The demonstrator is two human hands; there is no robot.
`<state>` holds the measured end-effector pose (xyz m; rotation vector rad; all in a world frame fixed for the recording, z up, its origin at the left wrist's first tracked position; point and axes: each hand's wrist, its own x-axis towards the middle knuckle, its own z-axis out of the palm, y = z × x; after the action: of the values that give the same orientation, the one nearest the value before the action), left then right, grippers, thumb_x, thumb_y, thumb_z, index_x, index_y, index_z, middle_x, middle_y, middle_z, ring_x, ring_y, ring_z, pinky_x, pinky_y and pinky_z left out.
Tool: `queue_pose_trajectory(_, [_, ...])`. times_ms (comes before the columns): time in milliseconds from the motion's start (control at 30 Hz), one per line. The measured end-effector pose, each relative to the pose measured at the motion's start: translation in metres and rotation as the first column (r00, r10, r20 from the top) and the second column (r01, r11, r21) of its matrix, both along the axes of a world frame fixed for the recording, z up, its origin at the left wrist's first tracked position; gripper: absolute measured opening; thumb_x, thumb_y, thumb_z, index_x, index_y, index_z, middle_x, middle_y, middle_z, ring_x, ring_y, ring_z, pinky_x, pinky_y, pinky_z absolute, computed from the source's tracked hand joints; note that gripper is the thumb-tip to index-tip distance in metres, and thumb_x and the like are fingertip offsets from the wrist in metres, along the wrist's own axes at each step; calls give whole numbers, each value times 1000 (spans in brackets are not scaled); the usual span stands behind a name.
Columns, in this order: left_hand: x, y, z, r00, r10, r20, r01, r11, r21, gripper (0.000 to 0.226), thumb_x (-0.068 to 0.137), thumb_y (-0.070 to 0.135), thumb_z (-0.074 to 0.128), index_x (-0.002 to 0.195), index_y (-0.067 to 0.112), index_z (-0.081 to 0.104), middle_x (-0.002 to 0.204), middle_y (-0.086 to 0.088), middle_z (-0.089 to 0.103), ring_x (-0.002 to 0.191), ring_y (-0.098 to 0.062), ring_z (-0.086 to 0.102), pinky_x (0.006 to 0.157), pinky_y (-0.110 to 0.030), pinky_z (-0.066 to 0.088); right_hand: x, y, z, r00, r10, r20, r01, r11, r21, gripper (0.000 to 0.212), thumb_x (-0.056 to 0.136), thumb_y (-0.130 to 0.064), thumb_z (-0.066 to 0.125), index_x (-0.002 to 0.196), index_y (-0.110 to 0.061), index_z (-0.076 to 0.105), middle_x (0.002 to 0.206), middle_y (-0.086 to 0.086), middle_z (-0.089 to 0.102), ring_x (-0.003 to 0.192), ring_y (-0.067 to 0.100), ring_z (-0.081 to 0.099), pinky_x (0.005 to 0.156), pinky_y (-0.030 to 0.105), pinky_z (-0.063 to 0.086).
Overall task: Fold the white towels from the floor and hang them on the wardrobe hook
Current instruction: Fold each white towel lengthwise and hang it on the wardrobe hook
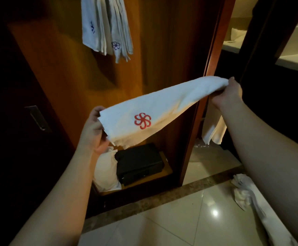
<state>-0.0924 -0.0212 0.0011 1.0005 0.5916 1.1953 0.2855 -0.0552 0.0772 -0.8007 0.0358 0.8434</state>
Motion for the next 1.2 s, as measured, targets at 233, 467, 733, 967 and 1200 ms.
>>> queue_pose_trajectory(233, [4,8,9,969,88,-232,-90,996,3,41,94,-4,52,73,25,71,120,-3,67,111,-28,64,81,-42,61,1,-3,-5,999,31,11,-31,999,-24,46,102,-38,55,133,-4,59,122,18,70,107,34,69,85,48,56])
queue_pose_trajectory(467, [-10,26,-2,904,66,-423,-20,994,111,44,96,2,48,72,33,70,121,-2,63,96,-31,62,48,-24,50,4,-10,-15,998,57,32,-55,997,-51,47,104,-39,51,135,-4,58,127,16,68,114,34,67,103,50,52])
queue_pose_trajectory(733, [-28,16,-23,999,-32,-32,32,999,-18,23,88,23,45,72,17,61,116,-12,67,110,-34,65,72,-33,55,2,-14,-26,991,137,-9,-137,990,-21,42,105,-39,49,137,-13,56,128,10,70,119,31,65,105,46,50])
queue_pose_trajectory(967, [-4,7,-45,979,106,-175,-145,962,-230,11,92,24,69,88,28,60,129,-6,59,114,-35,64,75,-46,62,-8,-11,-33,977,211,19,-212,971,106,56,106,-49,40,144,-8,49,129,16,68,116,37,66,84,51,57])
queue_pose_trajectory(1200, [0,-3,-97,981,70,-179,-132,923,-360,49,87,-7,67,112,34,57,134,-5,50,114,-39,63,65,-32,60,-25,-10,-14,984,175,-35,-167,973,159,53,108,-41,40,143,-3,47,125,22,68,110,41,69,79,52,59])
